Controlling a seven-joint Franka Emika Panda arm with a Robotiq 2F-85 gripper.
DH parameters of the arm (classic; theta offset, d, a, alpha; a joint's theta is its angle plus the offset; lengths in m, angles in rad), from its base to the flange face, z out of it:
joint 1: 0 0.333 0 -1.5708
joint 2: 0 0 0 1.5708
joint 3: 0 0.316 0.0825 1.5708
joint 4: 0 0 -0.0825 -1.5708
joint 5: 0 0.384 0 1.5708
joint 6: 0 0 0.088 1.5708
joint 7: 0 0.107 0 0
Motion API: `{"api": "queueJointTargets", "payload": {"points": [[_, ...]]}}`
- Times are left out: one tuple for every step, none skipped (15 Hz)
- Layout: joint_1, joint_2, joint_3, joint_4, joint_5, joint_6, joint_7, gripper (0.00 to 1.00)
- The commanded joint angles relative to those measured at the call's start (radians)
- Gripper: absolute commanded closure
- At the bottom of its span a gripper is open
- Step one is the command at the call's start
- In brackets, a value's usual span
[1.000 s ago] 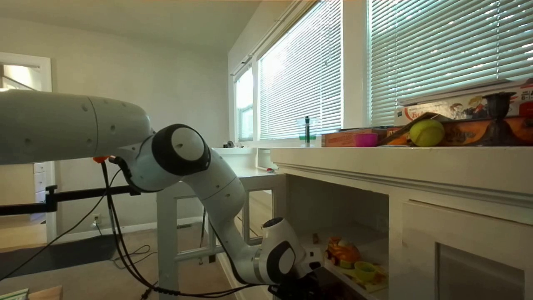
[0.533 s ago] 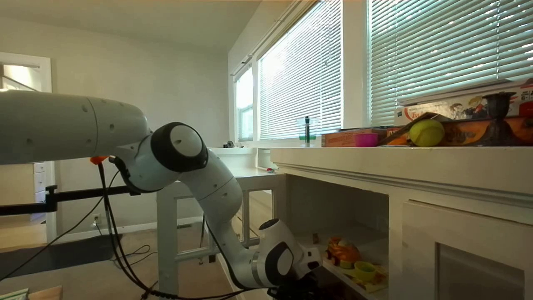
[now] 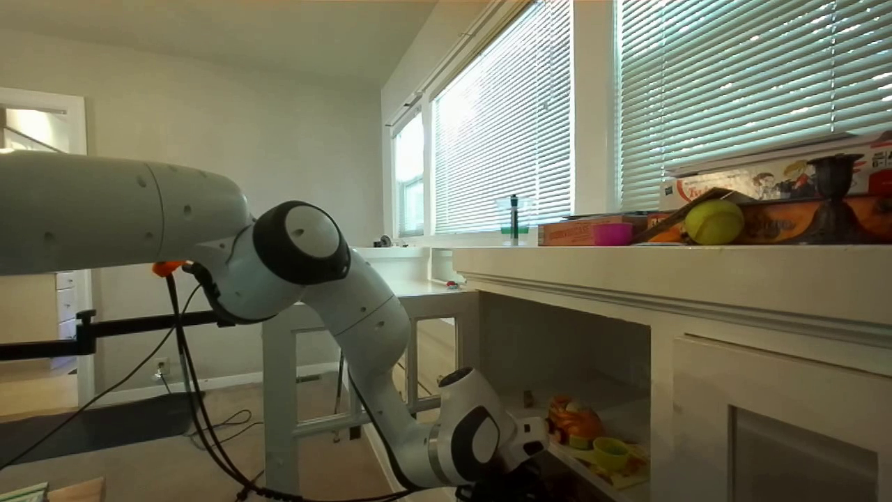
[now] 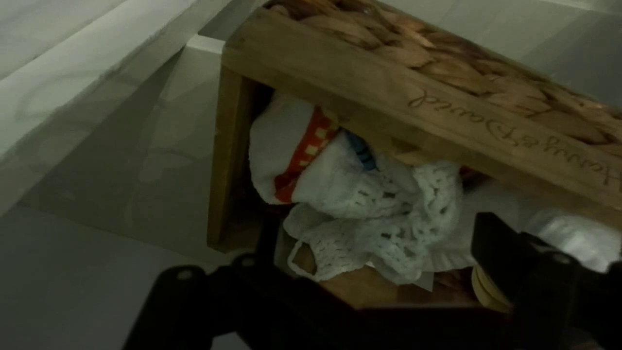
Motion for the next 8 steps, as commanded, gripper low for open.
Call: {"api": "queueJointTargets", "payload": {"points": [[-0.01, 0.0, -0.013, 0.002, -0.066, 0.01, 0.06, 0.0], [-0.016, 0.0, -0.014, 0.006, -0.078, 0.011, 0.064, 0.0], [-0.026, 0.0, -0.009, 0.013, -0.095, 0.013, 0.068, 0.0], [-0.037, -0.001, -0.001, 0.021, -0.114, 0.012, 0.072, 0.0], [-0.047, -0.002, 0.006, 0.029, -0.136, 0.012, 0.077, 0.0], [-0.058, -0.002, 0.012, 0.038, -0.161, 0.009, 0.082, 0.0], [-0.069, 0.002, 0.018, 0.057, -0.182, 0.002, 0.089, 0.0], [-0.077, 0.009, 0.022, 0.077, -0.198, -0.008, 0.095, 0.0]]}}
